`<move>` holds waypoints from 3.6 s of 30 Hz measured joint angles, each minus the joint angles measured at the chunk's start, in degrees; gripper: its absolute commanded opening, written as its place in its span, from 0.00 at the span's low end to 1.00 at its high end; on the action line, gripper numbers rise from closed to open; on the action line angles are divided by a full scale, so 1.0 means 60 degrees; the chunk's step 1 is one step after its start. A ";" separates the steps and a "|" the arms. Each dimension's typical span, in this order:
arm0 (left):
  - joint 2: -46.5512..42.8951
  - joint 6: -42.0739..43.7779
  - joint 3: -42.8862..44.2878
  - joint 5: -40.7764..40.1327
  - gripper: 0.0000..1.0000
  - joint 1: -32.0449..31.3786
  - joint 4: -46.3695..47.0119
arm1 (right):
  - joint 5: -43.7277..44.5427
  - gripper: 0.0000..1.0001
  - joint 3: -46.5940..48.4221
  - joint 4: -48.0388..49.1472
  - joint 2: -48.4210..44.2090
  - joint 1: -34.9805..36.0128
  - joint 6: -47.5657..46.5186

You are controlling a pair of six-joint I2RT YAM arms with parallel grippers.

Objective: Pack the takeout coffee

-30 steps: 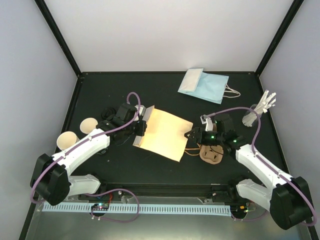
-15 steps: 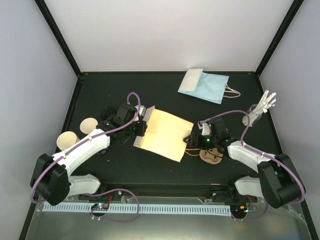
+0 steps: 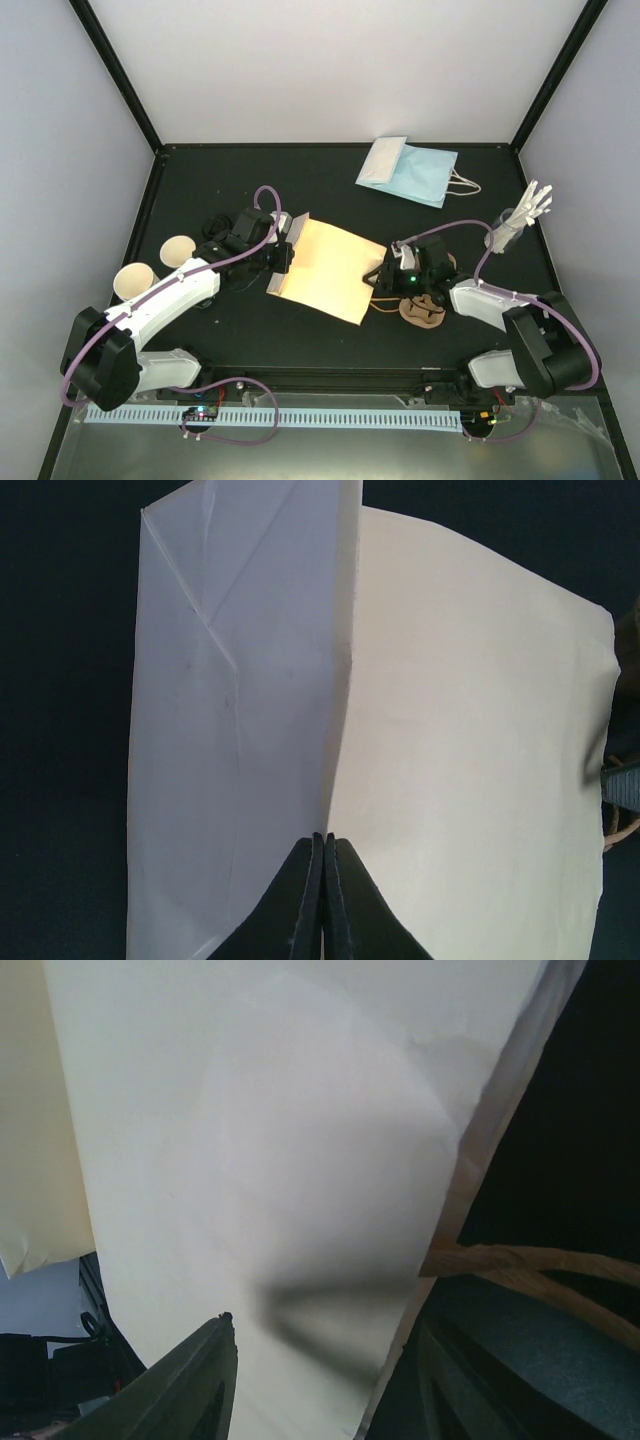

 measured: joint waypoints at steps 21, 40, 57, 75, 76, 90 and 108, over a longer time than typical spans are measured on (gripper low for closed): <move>0.0000 -0.0164 0.0000 0.0066 0.02 0.0018 0.0007 | -0.1045 0.26 -0.0455 0.0670 -0.1202 0.0000 0.0652; -0.0594 -0.0102 -0.0273 0.1319 0.02 0.1359 0.0029 | -0.1326 0.01 0.0138 -0.0514 -0.2747 0.0000 0.0776; -0.0739 -0.0393 -0.1672 0.5523 0.02 0.3428 0.1417 | -0.2371 0.01 0.1446 -0.3799 -0.3668 -0.0831 -0.0678; -0.0248 -0.1683 -0.2575 0.7541 0.02 0.4189 0.3009 | -0.2514 0.01 0.2065 -0.4798 -0.3923 -0.0878 -0.1581; -0.0182 -0.1763 -0.2641 0.7614 0.02 0.4207 0.3111 | -0.2514 0.01 0.2065 -0.4830 -0.3938 -0.0878 -0.1606; 0.0036 -0.2178 -0.2856 0.7970 0.22 0.4324 0.3585 | -0.2524 0.01 0.2222 -0.5067 -0.3934 -0.0878 -0.1800; -0.1155 -0.1064 -0.1894 0.6408 0.68 0.2754 0.2659 | -0.2259 0.01 0.4156 -0.6466 -0.3111 -0.0885 -0.2528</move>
